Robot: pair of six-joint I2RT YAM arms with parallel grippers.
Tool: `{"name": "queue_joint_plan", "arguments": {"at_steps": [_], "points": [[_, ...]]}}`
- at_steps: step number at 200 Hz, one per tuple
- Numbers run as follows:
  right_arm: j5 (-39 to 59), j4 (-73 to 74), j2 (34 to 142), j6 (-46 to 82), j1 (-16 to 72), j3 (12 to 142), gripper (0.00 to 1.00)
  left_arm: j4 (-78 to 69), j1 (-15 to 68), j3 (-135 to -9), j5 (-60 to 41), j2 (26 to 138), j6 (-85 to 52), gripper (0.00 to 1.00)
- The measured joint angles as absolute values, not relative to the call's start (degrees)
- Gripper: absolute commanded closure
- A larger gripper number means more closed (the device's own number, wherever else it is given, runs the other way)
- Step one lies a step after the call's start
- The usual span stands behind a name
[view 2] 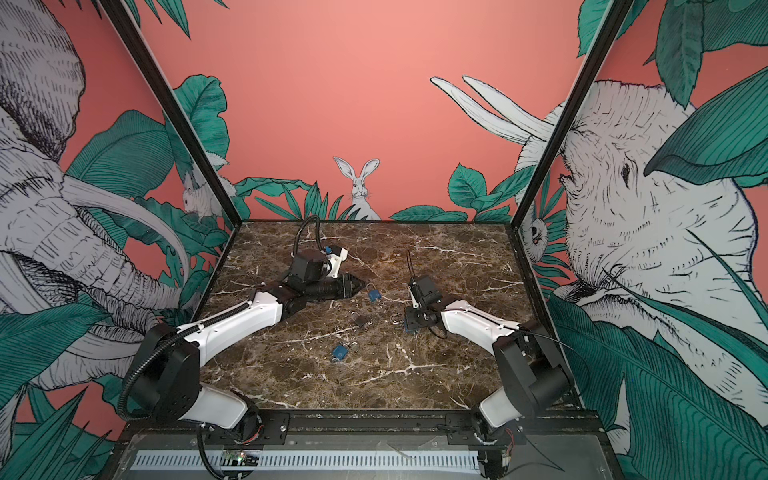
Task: Lock with the key
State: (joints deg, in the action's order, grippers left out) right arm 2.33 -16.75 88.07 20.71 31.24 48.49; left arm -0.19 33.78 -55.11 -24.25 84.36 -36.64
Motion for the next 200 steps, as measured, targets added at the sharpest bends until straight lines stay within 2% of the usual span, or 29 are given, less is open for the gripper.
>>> {"name": "queue_joint_plan", "arguments": {"at_steps": [37,80,150,169,200], "points": [[1.4,-14.9,93.5,20.4,31.2,50.3,0.8,-0.4,33.8,-54.7,-24.2,84.4,-36.6,0.67],[1.1,-13.7,94.1,20.8,31.2,50.0,0.8,-0.4,33.8,-54.6,-24.1,84.4,-36.6,0.67],[2.4,-14.2,84.0,24.8,31.4,41.1,0.77,-0.9,33.8,-54.6,-24.3,84.4,-36.7,0.67],[3.2,-14.7,82.1,25.5,31.8,39.7,0.74,-1.1,33.8,-54.6,-24.5,84.4,-36.9,0.67],[5.2,-15.6,80.1,25.2,32.6,38.4,0.64,-1.3,33.8,-54.6,-24.5,84.4,-37.1,0.67]]}}
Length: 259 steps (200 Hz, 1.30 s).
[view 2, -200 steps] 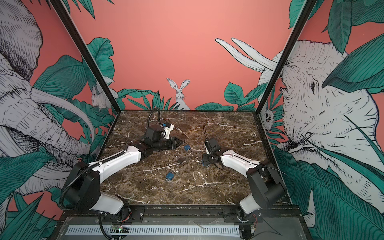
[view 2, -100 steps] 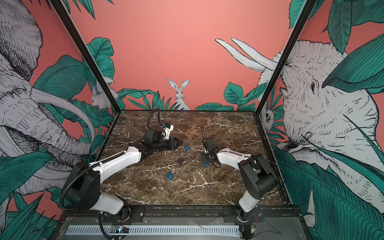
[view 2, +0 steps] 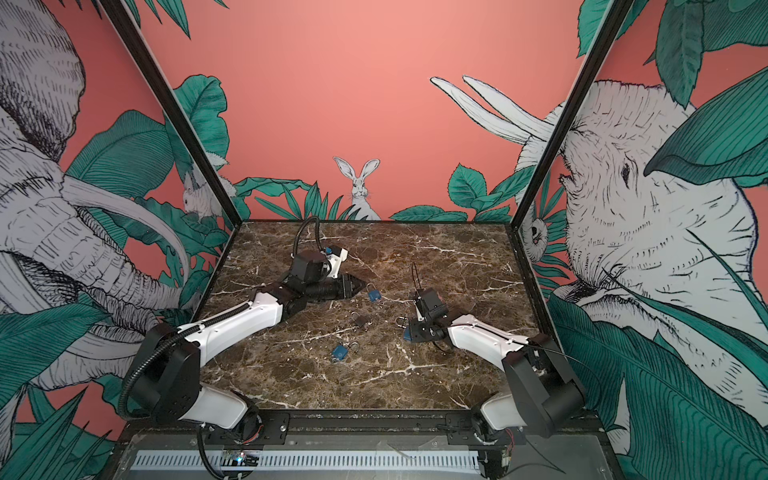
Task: Lock with the key
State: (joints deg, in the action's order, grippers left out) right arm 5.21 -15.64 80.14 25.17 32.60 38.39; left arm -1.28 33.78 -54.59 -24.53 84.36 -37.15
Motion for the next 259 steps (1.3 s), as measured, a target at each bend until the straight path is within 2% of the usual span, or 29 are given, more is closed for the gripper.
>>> {"name": "queue_joint_plan", "arguments": {"at_steps": [20,31,75,140,223,259], "points": [[6.2,-16.1,79.4,23.4,33.0,38.4,0.56,-1.3,33.8,-54.6,-24.5,84.4,-37.3,0.67],[6.5,-16.8,79.2,22.1,33.2,38.8,0.49,-1.3,33.8,-54.6,-24.5,84.4,-37.4,0.67],[6.6,-19.4,80.9,14.8,33.3,43.9,0.4,-1.3,33.8,-54.6,-24.5,84.4,-37.5,0.67],[9.5,-17.3,88.9,11.3,33.3,45.9,0.37,-1.6,33.8,-54.6,-24.5,84.4,-37.5,0.67],[11.7,-16.2,85.1,12.6,34.9,41.5,0.37,-1.7,33.8,-53.5,-24.3,83.5,-37.3,0.67],[8.6,-17.0,84.0,14.1,37.2,41.2,0.4,-2.1,33.8,-53.3,-24.3,83.5,-37.3,0.67]]}}
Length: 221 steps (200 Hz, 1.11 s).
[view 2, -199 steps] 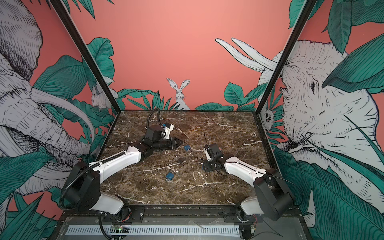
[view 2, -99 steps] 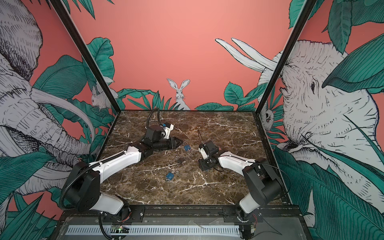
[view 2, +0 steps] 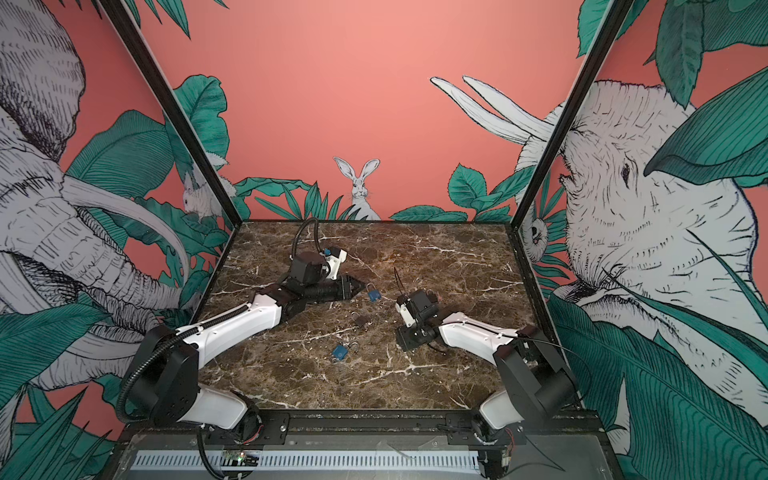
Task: Lock with the key
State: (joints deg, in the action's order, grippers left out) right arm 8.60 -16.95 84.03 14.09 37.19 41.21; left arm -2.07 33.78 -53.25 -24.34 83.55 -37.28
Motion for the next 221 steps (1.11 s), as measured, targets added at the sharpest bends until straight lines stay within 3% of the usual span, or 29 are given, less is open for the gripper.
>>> {"name": "queue_joint_plan", "arguments": {"at_steps": [99,221], "points": [[-4.2,-19.4,88.8,15.2,43.5,45.4,0.43,-2.1,33.8,-53.1,-24.3,83.4,-37.3,0.67],[-7.9,-22.2,91.8,15.2,44.7,48.1,0.51,-2.1,33.6,-52.4,-24.3,83.3,-37.3,0.67]]}}
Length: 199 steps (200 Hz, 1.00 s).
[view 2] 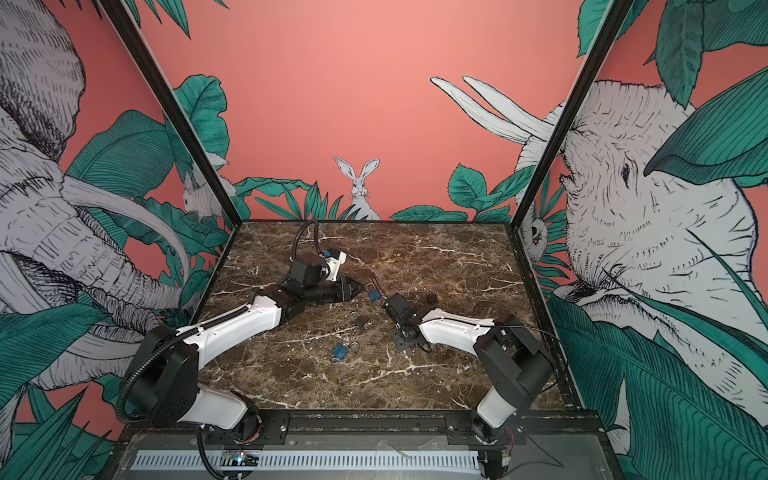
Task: Lock with the key
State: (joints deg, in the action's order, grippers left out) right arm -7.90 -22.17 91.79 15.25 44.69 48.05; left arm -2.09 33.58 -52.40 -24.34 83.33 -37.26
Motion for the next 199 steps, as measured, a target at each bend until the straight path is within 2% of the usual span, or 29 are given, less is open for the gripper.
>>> {"name": "queue_joint_plan", "arguments": {"at_steps": [28,58,100,199], "points": [[-7.9,-22.2,91.9,15.3,44.9,48.2,0.72,-2.1,33.6,-52.4,-24.3,83.3,-37.3,0.67],[-7.7,-22.4,92.0,15.4,45.0,48.5,0.82,-2.1,33.6,-52.4,-24.3,83.3,-37.3,0.67],[-6.0,-24.1,90.4,15.0,45.1,48.5,0.85,-1.8,33.6,-52.4,-24.2,83.2,-36.9,0.68],[-1.4,-29.2,78.0,13.2,46.2,52.8,0.86,0.3,33.5,-51.8,-26.5,80.5,-35.6,0.7]]}}
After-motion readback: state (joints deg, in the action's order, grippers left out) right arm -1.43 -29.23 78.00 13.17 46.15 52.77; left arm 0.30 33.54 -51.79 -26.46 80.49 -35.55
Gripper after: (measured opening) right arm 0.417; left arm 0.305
